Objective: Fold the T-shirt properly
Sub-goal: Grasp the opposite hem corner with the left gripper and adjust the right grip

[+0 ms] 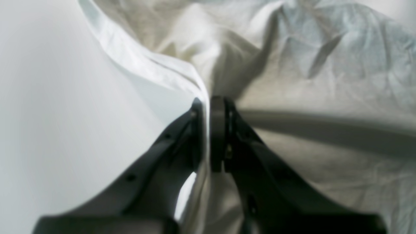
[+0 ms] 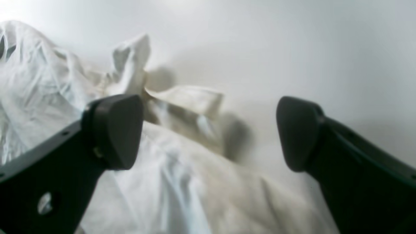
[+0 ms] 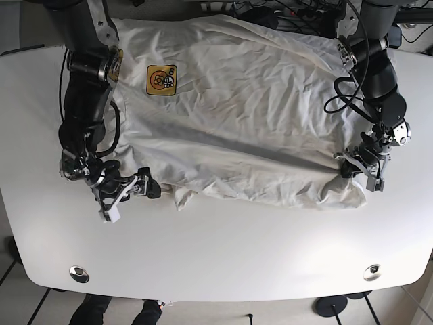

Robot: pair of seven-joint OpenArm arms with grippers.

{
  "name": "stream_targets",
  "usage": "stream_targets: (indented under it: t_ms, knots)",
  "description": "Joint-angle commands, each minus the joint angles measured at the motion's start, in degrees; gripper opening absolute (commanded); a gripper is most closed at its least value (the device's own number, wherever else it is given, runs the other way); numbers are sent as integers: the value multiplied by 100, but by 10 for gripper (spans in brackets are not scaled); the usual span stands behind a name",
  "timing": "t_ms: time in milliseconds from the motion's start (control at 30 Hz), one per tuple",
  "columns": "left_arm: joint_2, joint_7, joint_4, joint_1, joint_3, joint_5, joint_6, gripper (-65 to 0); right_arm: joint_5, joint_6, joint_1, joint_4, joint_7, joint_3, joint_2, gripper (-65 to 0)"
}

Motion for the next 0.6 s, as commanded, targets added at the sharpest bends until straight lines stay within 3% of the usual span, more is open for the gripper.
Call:
stream_targets:
  t_ms: [33, 100, 167, 300, 333, 400, 600]
  knots:
    - [-55, 94, 55, -99, 14, 92, 34, -650, 77, 38, 259, -503, 510, -202, 42, -44]
    - [-55, 94, 55, -99, 14, 92, 34, -650, 77, 38, 303, -837, 800, -273, 42, -49]
    - [-55, 94, 55, -99, 5, 92, 34, -650, 77, 38, 294, -907, 976, -264, 24, -160]
    - [-63, 94, 55, -99, -4, 92, 34, -650, 77, 38, 321, -925, 1090, -264, 24, -579]
    - [-63, 94, 55, -99, -4, 92, 34, -650, 77, 38, 391, -925, 1090, -264, 24, -636]
    - [-63, 94, 55, -99, -4, 92, 34, -650, 77, 38, 567, -925, 1090, -273, 33, -607]
    - [-63, 94, 55, -99, 5, 92, 34, -650, 77, 38, 1402, -714, 1072, -282, 59, -628]
